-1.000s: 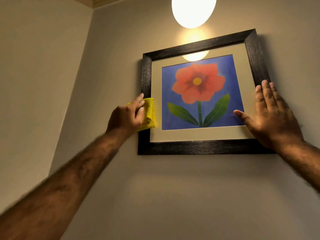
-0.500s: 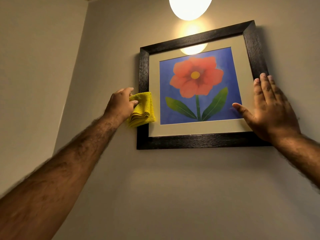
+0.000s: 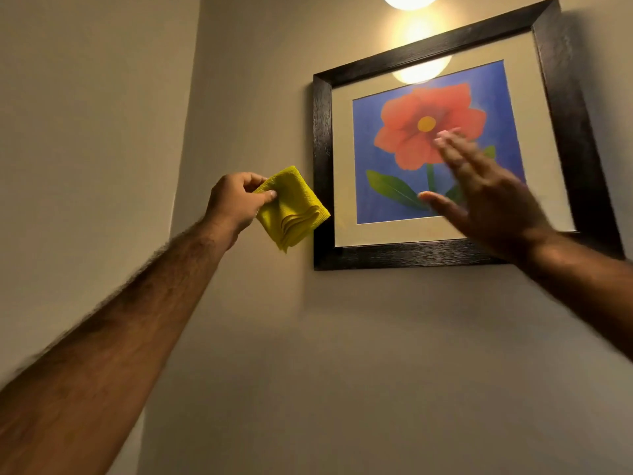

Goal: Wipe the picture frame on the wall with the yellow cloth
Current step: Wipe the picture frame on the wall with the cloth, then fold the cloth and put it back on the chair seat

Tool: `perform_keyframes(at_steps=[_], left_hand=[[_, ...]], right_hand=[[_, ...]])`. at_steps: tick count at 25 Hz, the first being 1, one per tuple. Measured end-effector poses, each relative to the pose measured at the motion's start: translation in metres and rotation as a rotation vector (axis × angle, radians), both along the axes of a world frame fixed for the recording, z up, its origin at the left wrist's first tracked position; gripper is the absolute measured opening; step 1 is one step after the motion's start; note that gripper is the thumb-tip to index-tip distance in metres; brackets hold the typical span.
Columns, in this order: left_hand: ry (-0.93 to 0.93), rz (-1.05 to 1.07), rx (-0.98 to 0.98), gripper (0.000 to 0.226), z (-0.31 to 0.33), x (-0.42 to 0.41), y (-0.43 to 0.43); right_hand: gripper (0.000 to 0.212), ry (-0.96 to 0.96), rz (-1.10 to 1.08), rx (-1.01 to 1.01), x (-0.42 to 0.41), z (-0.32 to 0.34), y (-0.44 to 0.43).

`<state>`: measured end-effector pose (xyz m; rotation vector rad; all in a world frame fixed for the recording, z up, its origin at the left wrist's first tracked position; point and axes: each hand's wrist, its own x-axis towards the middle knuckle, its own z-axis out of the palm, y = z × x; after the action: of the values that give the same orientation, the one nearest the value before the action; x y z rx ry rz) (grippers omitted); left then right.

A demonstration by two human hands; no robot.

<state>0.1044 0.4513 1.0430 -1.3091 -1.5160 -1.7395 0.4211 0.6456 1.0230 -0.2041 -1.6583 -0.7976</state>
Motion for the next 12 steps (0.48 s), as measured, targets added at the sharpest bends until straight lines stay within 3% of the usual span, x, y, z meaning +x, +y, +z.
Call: perform_keyframes(at_steps=[2, 5, 7, 10, 12], left_hand=[[-0.057, -0.060, 0.016, 0.023, -0.016, -0.010, -0.018], [-0.094, -0.071, -0.017, 0.024, -0.044, -0.025, -0.047], [-0.127, -0.065, -0.058, 0.029, -0.062, -0.035, -0.065], [-0.198, -0.082, -0.088, 0.031, -0.095, -0.054, -0.096], [-0.266, -0.104, -0.107, 0.033, -0.121, -0.071, -0.118]], right_hand=[[0.073, -0.190, 0.283, -0.093, -0.059, -0.010, -0.048], [0.080, -0.331, 0.644, -0.693, -0.140, -0.028, -0.112], [0.080, -0.388, 0.742, -1.025, -0.178, -0.039, -0.128], [0.044, -0.443, 0.933, -1.288, -0.223, -0.066, -0.140], [0.033, -0.489, 1.052, -1.402, -0.249, -0.087, -0.148]])
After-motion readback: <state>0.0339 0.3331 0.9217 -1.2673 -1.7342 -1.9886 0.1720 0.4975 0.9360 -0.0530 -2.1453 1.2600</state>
